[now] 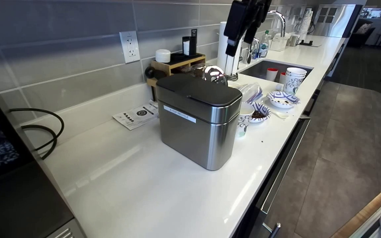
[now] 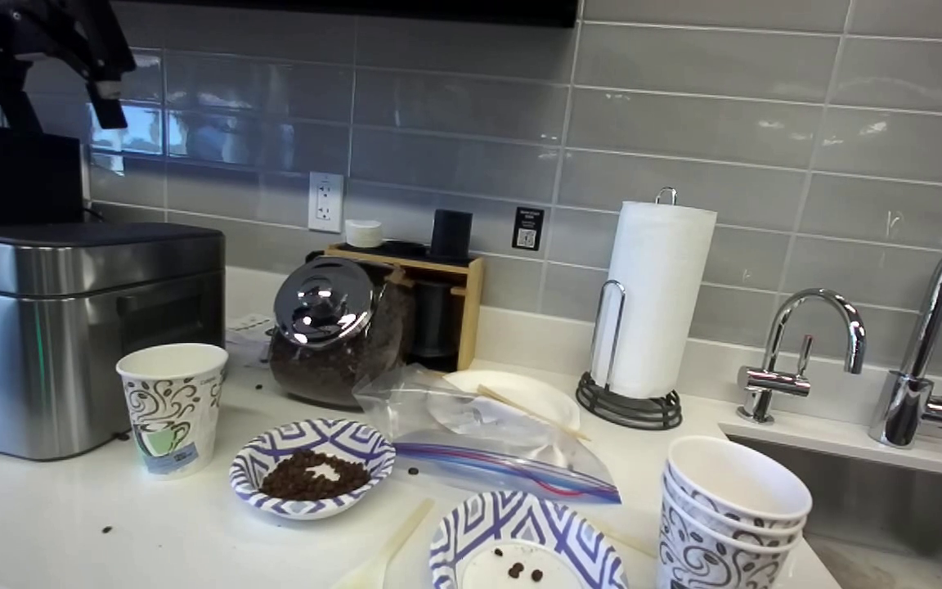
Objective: Open the silver bin.
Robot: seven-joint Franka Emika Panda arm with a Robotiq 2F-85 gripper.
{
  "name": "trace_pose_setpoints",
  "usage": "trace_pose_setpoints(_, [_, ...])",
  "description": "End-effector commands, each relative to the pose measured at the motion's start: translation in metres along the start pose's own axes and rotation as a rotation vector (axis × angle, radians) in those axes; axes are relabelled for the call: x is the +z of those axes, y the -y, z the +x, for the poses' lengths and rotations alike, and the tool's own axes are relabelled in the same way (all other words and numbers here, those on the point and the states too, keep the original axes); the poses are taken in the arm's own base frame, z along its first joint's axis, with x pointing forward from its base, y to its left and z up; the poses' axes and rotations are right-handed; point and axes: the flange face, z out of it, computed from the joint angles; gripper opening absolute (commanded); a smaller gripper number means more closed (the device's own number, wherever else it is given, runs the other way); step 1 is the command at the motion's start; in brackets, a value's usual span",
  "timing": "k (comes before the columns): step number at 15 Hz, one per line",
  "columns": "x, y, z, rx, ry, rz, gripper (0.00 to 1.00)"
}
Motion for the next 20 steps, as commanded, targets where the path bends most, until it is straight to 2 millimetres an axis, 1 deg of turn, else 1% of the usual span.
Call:
trace_pose_setpoints(1, [0.023, 0.027, 0.026, 0.05, 0.02, -0.001, 1.0])
trace_pose_setpoints(3, [0.032, 0.037, 0.038, 0.053, 0.04, -0.002, 1.0])
trace_pose_setpoints(6, [0.038, 0.05, 0.056, 0.031, 0.052, -0.019, 1.0])
trace_pose_setpoints(7, [0.033, 0.041, 0.04, 0.028, 0.034, -0.011, 1.0])
trace_pose_setpoints(9, [0.038, 0.046, 0.051, 0.021, 0.036, -0.007, 1.0])
trace_pose_setpoints(12, [0.039, 0.047, 0.056, 0.019, 0.037, -0.003, 1.0])
trace_pose_setpoints(16, [0.037, 0.06, 0.045, 0.011, 0.093, -0.124, 1.0])
trace_pose_setpoints(18, [0.037, 0.07, 0.042, 0.032, 0.085, -0.162, 1.0])
trace_pose_setpoints(20, [0.037, 0.08, 0.043, 0.063, 0.041, -0.169, 1.0])
